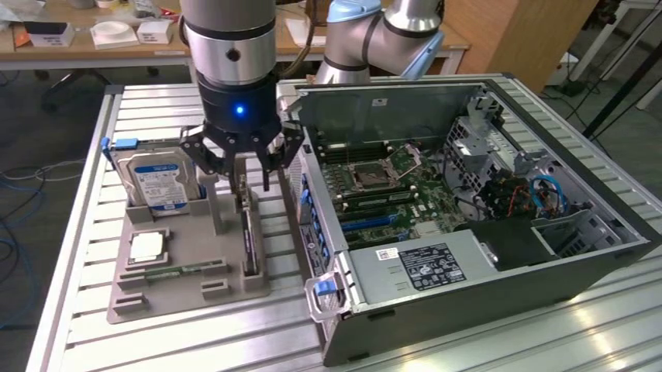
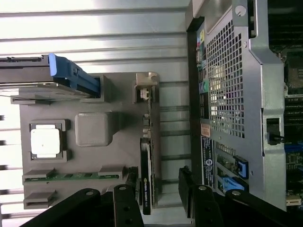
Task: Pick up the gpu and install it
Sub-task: 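Pick up the gpu and move the gpu toward the slot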
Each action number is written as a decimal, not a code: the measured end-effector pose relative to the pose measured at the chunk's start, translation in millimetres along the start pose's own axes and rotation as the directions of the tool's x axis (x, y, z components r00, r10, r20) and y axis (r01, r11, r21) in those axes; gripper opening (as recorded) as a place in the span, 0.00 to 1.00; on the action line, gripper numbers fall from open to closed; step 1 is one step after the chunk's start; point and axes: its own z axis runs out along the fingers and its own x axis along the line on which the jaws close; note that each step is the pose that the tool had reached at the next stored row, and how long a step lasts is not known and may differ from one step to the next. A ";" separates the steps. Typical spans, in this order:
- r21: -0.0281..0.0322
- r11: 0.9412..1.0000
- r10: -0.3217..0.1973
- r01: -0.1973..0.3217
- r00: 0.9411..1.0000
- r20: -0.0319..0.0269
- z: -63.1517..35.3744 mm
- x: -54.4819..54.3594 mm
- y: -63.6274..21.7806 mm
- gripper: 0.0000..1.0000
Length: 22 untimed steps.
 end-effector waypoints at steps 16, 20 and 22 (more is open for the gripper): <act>0.000 1.000 0.000 0.000 1.000 0.000 13.5 10.0 -1.4 0.47; 0.000 1.000 0.000 0.000 1.000 0.000 17.2 11.6 -1.7 0.47; 0.000 1.000 0.000 0.000 1.000 0.000 19.3 11.9 -1.8 0.47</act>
